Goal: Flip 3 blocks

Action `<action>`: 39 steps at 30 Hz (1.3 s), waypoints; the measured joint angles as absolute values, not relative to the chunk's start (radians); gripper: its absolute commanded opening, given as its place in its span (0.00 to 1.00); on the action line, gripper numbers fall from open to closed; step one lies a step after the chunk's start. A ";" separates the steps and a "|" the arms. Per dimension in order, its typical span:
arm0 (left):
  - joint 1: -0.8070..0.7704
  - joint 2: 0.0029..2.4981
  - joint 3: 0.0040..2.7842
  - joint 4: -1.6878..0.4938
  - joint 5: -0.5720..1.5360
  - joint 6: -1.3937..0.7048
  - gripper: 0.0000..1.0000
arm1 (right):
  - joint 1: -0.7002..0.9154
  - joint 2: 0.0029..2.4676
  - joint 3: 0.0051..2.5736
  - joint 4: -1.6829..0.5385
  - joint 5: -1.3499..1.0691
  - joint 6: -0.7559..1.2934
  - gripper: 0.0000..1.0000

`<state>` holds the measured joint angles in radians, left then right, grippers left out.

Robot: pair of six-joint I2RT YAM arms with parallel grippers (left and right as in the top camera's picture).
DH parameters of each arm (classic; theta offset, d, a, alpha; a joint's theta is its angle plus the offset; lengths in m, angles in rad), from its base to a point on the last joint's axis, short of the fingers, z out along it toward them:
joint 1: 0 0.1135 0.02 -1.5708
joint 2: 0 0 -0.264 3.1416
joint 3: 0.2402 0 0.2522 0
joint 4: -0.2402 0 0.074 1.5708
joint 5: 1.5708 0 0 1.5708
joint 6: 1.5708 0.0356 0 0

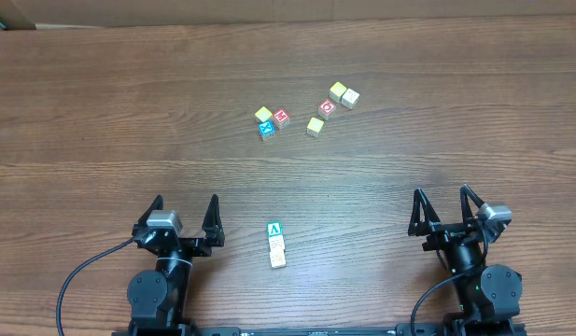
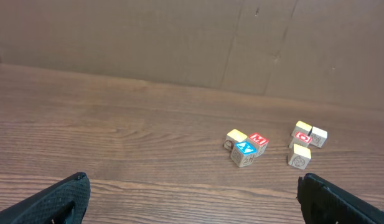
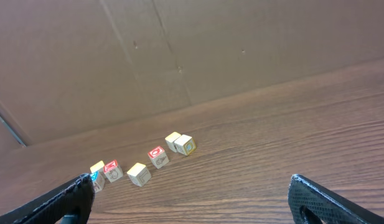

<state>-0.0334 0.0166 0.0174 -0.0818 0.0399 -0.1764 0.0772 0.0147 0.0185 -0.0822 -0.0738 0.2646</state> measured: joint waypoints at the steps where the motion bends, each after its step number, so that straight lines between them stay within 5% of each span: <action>1: -0.033 0.017 0.017 -0.082 0.040 -0.176 0.99 | 0.077 0.015 0.019 -0.083 -0.074 0.265 1.00; 39: -0.033 0.017 0.017 -0.082 0.040 -0.176 1.00 | 0.077 0.015 0.019 -0.089 -0.010 0.054 1.00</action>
<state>-0.0334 0.0166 0.0174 -0.0818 0.0399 -0.1764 0.0772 0.0147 0.0185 -0.0895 -0.0101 0.0540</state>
